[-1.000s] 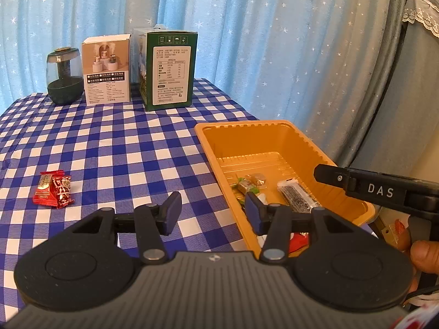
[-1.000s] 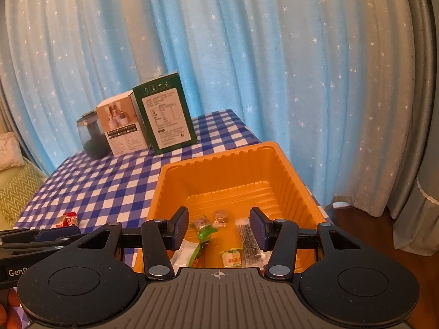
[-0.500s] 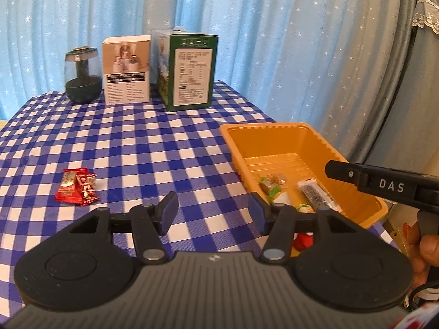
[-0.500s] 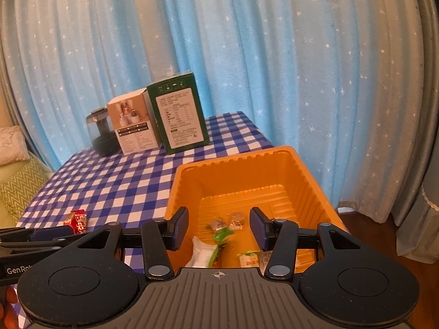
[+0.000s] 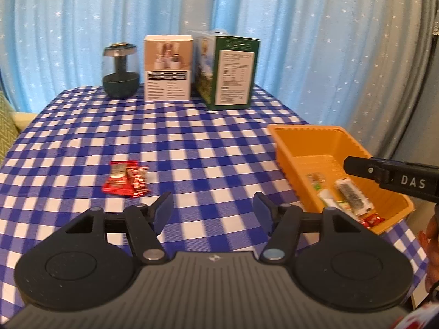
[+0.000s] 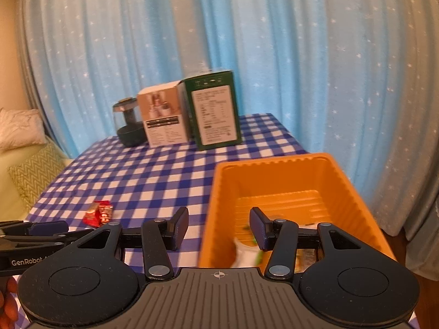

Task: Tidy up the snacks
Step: 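Move both tools away from the tray toward the two red candy packs, then grasp the red candy pack with the right tool while the left tool grasps the other red pack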

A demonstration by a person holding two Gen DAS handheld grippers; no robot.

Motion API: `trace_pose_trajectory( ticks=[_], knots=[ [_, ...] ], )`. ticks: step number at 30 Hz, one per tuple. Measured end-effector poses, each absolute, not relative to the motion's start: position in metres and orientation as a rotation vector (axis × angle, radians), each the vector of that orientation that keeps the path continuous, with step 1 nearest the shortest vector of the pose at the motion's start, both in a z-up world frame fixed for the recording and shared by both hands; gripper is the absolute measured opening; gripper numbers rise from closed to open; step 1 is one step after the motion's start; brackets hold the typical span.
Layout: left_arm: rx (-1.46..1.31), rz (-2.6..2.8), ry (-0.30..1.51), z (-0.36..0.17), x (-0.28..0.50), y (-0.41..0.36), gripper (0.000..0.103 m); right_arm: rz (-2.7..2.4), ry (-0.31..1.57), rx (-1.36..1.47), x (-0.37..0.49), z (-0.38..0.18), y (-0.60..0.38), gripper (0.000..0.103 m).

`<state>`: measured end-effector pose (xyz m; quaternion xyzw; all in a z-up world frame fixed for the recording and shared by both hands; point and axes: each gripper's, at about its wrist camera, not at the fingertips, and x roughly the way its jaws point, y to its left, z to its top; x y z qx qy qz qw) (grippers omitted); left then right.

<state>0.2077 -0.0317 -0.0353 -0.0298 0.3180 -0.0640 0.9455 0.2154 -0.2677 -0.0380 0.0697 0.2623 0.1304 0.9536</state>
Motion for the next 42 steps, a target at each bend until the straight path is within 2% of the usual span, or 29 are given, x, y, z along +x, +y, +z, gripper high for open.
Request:
trace_pose_trajectory(
  ticks=[21,29,30,31,33,35,42],
  knots=[
    [-0.049,0.036,0.645,-0.041,0.212,0.069,0.066,0.448,0.555,0.041,0.239,-0.042,-0.158,0.05],
    [-0.082,0.051,0.663,-0.047,0.217,0.087,0.08,0.473,0.584,0.048,0.251,-0.051,-0.136,0.05],
    [-0.086,0.054,0.668,-0.049,0.218,0.089,0.081,0.476,0.593,0.054,0.254,-0.052,-0.134,0.052],
    [-0.092,0.056,0.671,-0.05,0.22,0.091,0.082,0.477,0.6,0.059,0.257,-0.054,-0.132,0.061],
    [-0.109,0.063,0.672,-0.052,0.223,0.097,0.083,0.479,0.607,0.074,0.262,-0.057,-0.129,0.071],
    [-0.124,0.072,0.676,-0.054,0.228,0.102,0.086,0.491,0.619,0.078,0.267,-0.06,-0.125,0.072],
    [-0.102,0.118,0.682,-0.066,0.249,0.114,0.086,0.507,0.662,0.074,0.29,-0.075,-0.107,0.072]
  ],
)
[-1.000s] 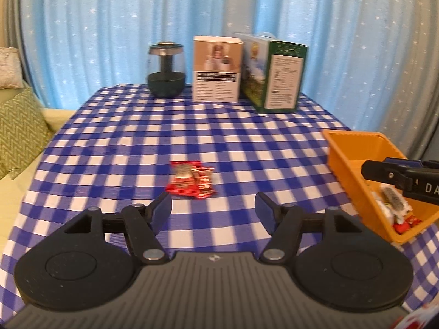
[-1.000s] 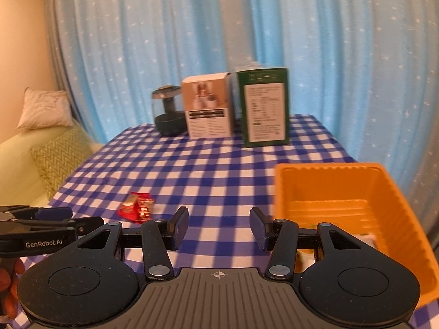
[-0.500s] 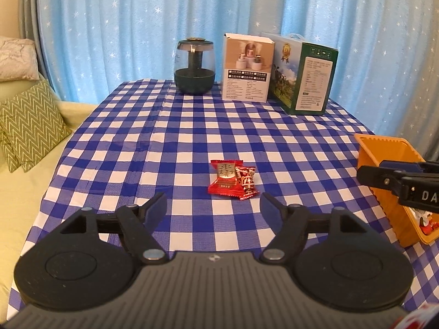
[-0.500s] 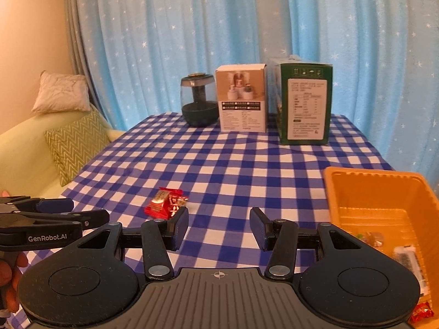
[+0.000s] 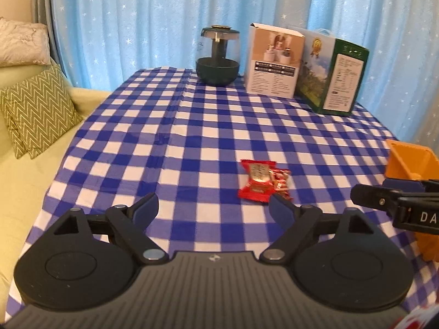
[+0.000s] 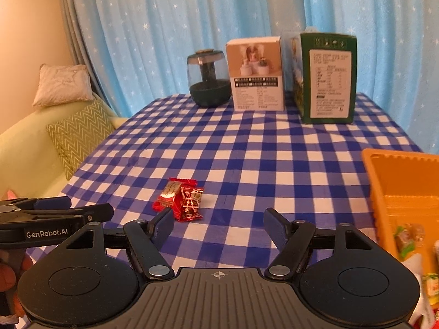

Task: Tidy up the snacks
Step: 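Grasp the red candy pack with the right tool while the left tool grasps the other red pack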

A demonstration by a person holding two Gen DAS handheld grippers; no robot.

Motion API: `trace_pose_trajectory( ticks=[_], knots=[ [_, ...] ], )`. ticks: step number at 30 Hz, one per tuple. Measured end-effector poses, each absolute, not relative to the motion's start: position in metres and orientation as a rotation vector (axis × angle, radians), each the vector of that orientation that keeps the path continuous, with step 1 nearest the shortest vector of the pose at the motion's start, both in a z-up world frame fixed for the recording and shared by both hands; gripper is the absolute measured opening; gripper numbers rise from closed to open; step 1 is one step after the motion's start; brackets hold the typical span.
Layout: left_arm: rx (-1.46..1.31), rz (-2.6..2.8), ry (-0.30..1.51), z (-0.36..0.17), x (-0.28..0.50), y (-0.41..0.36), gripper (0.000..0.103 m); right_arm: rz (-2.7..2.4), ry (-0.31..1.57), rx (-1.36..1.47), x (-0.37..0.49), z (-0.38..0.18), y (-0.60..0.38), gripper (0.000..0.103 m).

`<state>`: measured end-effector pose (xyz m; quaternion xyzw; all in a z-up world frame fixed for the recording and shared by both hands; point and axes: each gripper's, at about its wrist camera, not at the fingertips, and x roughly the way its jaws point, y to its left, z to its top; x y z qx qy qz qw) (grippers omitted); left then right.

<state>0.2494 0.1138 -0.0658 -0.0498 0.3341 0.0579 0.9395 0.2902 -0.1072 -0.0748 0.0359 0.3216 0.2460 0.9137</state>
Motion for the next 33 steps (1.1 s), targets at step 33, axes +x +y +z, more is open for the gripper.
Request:
trace_pose_trajectory(
  ticks=[33],
  knots=[
    [-0.189,0.141,0.697,-0.083,0.3,0.138,0.086,0.621,0.769,0.057,0.371,-0.134,-0.039,0.039]
  ],
)
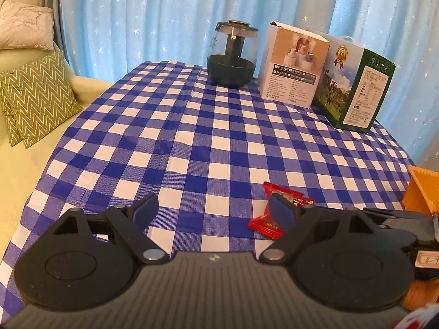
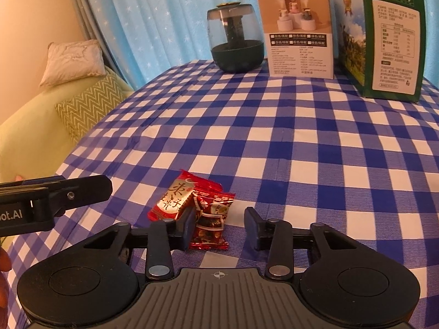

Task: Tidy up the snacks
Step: 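Grasp the red candy pack with the right tool while the left tool grasps the other red pack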

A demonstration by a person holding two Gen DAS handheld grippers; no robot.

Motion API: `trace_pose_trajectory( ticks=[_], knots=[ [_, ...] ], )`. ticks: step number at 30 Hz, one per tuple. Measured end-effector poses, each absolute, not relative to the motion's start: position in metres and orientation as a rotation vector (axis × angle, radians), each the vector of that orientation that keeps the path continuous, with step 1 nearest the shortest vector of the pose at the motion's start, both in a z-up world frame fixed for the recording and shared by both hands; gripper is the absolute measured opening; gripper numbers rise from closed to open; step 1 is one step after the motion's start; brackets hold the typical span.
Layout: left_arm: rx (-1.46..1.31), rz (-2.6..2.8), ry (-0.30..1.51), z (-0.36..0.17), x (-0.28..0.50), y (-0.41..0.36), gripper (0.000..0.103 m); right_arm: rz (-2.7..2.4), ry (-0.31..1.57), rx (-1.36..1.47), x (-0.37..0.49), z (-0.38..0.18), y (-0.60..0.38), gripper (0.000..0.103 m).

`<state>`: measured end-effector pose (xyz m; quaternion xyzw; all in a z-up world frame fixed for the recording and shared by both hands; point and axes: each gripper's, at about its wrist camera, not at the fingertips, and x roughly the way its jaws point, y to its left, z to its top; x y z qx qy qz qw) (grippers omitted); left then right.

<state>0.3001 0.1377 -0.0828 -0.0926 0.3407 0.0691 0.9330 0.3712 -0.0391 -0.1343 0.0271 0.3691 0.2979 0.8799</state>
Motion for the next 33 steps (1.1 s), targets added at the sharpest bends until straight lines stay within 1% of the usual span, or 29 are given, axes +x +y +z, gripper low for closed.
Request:
trace_pose_trajectory(
  ticks=[2,4,11,20,33],
  knots=[
    [-0.189,0.148,0.701,-0.084,0.3,0.14,0.086,0.624,0.763,0.046,0.371,-0.135,-0.036,0.037],
    [-0.193,0.152,0.707,-0.085,0.301,0.141,0.086,0.632,0.761,0.044,0.371,-0.135,-0.035,0.025],
    [-0.192,0.087,0.715,-0.088,0.302,0.133,0.086,0.568,0.77,0.016,0.368,-0.122,-0.046,0.022],
    [-0.096,-0.012,0.711,-0.093,0.315,0.107,0.086,0.481,0.893,0.024,0.376,-0.12,-0.09,0.022],
    [-0.072,-0.033,0.734,-0.103,0.331,0.094,0.085,0.498,0.814,0.01,0.377,-0.133,-0.09,0.022]
  ],
)
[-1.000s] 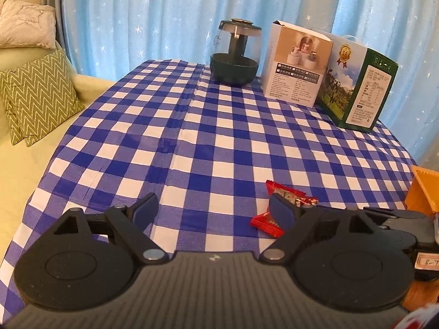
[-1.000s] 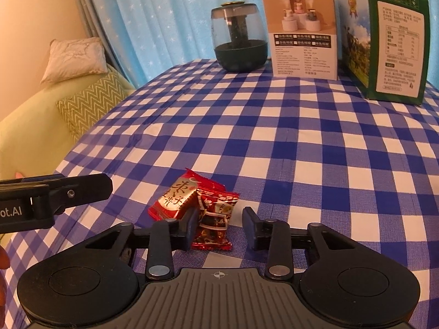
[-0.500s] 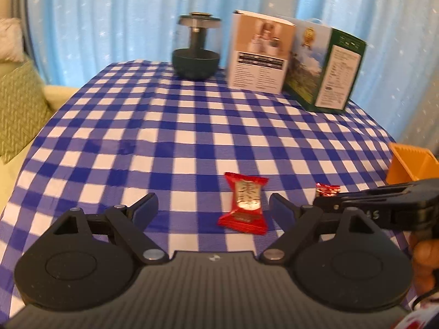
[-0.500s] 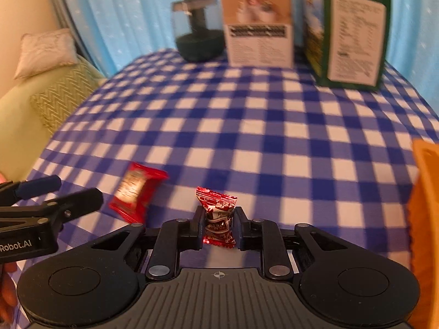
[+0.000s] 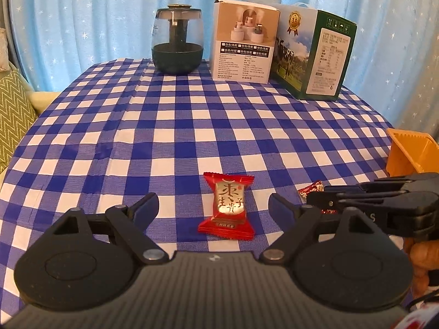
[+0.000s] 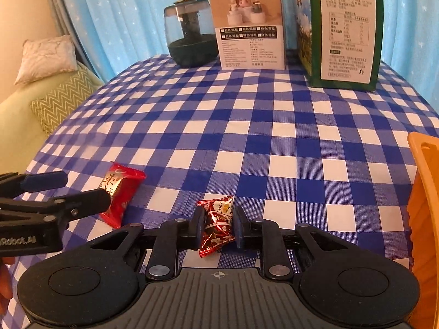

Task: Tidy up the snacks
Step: 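Grasp the red candy pack with the right tool while the left tool grasps the other red pack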

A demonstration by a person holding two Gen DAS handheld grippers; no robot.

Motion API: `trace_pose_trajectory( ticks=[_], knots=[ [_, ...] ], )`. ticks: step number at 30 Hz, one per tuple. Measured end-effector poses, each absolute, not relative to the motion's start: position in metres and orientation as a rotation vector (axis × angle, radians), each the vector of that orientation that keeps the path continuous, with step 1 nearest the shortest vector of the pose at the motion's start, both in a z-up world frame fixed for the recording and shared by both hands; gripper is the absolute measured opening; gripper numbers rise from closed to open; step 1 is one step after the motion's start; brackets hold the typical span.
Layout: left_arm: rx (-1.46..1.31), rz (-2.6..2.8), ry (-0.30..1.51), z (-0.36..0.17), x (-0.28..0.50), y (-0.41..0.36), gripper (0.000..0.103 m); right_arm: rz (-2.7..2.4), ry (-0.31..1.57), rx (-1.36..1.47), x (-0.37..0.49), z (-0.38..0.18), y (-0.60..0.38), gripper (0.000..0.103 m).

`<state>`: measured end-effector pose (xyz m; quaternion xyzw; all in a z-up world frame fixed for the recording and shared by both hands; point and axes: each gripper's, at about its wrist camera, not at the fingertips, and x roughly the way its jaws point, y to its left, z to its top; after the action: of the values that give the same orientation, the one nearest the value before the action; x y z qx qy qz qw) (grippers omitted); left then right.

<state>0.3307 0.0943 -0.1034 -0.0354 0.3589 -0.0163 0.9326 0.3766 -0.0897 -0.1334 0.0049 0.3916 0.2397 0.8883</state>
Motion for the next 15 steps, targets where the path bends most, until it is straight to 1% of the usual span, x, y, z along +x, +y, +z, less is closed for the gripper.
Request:
trace_pose_trajectory(
  ticks=[10,15],
  knots=[
    [-0.022,-0.065,0.723,-0.109,0.337,0.086,0.08,0.524,0.762,-0.179,0.362,-0.138,-0.075,0.023],
    [-0.017,-0.063,0.722,-0.112,0.34,0.086,0.072,0.509,0.774,-0.174,0.362,-0.138,-0.074,0.023]
  ],
)
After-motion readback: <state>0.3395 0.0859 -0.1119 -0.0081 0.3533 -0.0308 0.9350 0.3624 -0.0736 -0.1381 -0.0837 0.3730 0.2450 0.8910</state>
